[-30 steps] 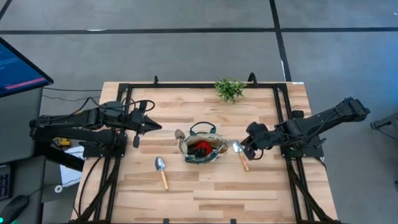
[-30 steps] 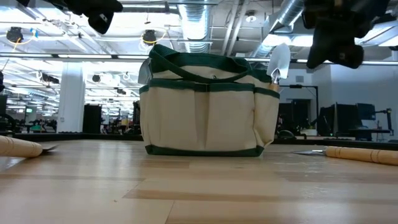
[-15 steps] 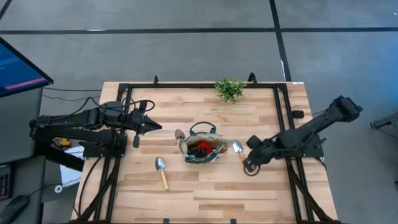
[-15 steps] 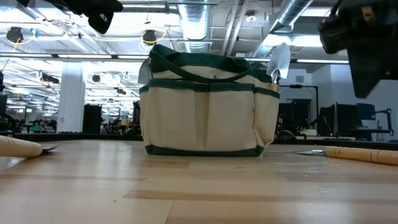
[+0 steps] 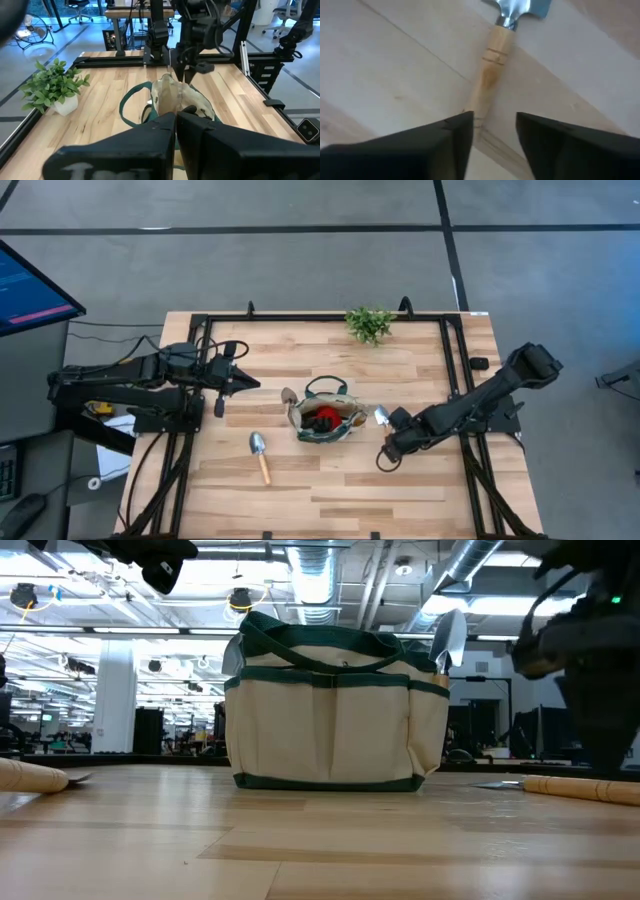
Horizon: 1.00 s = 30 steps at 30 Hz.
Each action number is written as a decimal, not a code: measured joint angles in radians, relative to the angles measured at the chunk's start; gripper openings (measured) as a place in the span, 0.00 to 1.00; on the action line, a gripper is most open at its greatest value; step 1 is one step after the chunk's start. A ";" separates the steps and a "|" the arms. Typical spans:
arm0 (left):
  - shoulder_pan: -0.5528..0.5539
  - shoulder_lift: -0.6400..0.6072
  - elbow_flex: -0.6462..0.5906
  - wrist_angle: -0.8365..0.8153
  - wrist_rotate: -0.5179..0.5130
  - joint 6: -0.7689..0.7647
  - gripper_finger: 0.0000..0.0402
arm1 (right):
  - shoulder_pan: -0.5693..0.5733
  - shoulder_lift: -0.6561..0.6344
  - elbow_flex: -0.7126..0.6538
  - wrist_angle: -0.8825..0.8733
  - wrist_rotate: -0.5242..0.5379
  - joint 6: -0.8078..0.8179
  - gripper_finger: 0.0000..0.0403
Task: Pick & Place Garden tools in Gardening bag
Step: Put the brown trowel into the gardening bag
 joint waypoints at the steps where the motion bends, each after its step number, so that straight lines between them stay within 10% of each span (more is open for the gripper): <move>1: 0.000 0.000 0.000 0.000 0.000 0.000 0.01 | 0.000 0.012 0.000 0.012 -0.005 0.004 0.37; 12: 0.000 0.000 0.000 0.000 0.000 0.000 0.01 | 0.000 0.133 0.006 0.128 -0.045 -0.002 0.60; 30: 0.000 0.000 0.000 0.000 0.000 0.000 0.01 | 0.000 0.153 0.013 0.054 -0.023 0.007 0.13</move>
